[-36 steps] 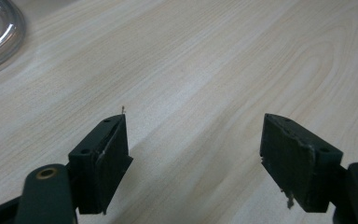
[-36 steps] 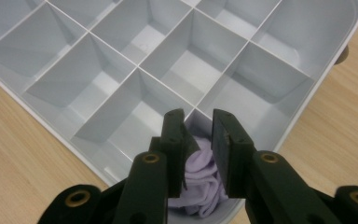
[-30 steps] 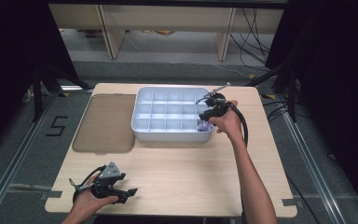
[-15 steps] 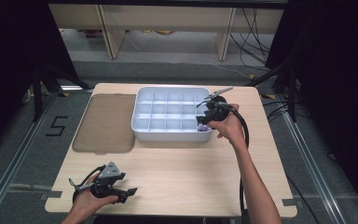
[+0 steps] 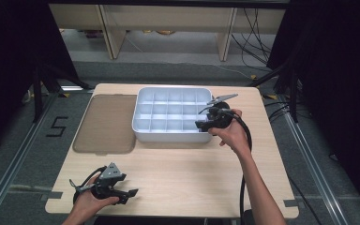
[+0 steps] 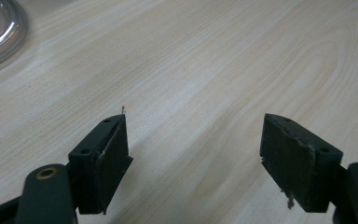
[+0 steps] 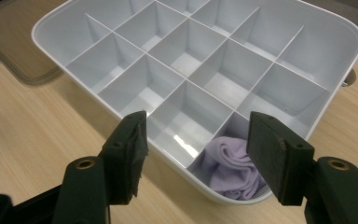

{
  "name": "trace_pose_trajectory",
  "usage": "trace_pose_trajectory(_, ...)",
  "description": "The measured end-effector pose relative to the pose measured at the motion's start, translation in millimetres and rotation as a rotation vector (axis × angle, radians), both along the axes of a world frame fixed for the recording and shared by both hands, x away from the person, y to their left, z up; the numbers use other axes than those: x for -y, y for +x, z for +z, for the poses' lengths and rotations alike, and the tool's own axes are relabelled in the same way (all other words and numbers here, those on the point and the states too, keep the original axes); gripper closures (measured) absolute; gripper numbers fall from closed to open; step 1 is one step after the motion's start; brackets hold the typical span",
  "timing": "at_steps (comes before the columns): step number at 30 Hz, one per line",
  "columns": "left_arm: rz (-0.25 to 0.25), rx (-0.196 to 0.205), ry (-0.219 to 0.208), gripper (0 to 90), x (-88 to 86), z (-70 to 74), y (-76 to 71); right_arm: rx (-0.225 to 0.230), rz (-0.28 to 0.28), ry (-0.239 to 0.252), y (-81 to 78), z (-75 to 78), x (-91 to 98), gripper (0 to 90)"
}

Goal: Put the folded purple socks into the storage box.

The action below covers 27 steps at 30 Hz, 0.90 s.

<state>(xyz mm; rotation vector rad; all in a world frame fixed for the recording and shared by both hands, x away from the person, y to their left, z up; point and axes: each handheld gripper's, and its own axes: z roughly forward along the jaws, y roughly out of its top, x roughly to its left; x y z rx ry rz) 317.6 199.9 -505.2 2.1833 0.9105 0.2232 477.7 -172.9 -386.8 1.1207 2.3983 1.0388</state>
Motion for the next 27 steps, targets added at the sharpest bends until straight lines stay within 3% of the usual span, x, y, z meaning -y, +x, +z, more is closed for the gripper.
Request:
trace_pose_trajectory(7, -0.001, 0.001, -0.003, 23.2, 0.3, -0.3, 0.0, 0.016, 0.013, 0.019, -12.8, 1.4, -1.5, 35.6)
trace_pose_trajectory(11, 0.0, 0.002, -0.001, 23.1, 0.3, -0.6, -0.3, -0.002, 0.006, 0.032, -21.6, -2.2, -2.4, 34.1)
trace_pose_trajectory(13, 0.001, -0.001, -0.004, 23.1, 0.2, -0.4, -0.2, 0.02, 0.01, 0.035, -26.1, -7.0, -3.2, 32.2)
trace_pose_trajectory(16, -0.005, -0.001, 0.004, 23.2, -0.3, -0.2, 0.0, 0.012, 0.019, 0.041, -31.3, -9.8, -3.6, 31.5)
trace_pose_trajectory(20, 0.009, 0.004, -0.017, 23.2, 1.4, -1.3, -1.0, 0.035, 0.023, 0.071, -37.6, -16.4, -6.0, 30.7)
trace_pose_trajectory(21, 0.009, 0.005, -0.016, 23.2, 1.3, -1.1, -0.9, 0.008, 0.038, 0.053, -39.2, -15.3, -5.7, 30.4)
trace_pose_trajectory(22, 0.008, 0.004, -0.017, 23.2, 1.4, -0.8, -1.1, 0.028, 0.032, 0.055, -40.2, -17.8, -6.8, 30.2)
trace_pose_trajectory(23, -0.004, 0.005, -0.002, 23.1, 0.2, -0.1, -0.7, 0.021, 0.038, 0.051, -41.7, -17.5, -6.8, 30.0)
trace_pose_trajectory(24, 0.008, -0.006, -0.013, 23.2, 1.1, -0.7, -1.5, 0.005, 0.036, 0.052, -44.0, -16.9, -7.4, 29.8)
trace_pose_trajectory(25, 0.013, -0.007, -0.02, 23.1, 1.7, -1.1, -1.7, 0.034, 0.042, 0.069, -44.6, -20.2, -8.9, 29.6)
trace_pose_trajectory(26, 0.008, -0.006, -0.011, 23.1, 1.0, -0.8, -1.4, 0.033, 0.034, 0.079, -48.0, -21.5, -11.2, 29.4)
trace_pose_trajectory(27, 0.007, -0.006, -0.012, 23.2, 1.0, -0.6, -1.4, 0.004, 0.049, 0.059, -49.6, -19.2, -9.9, 29.0)
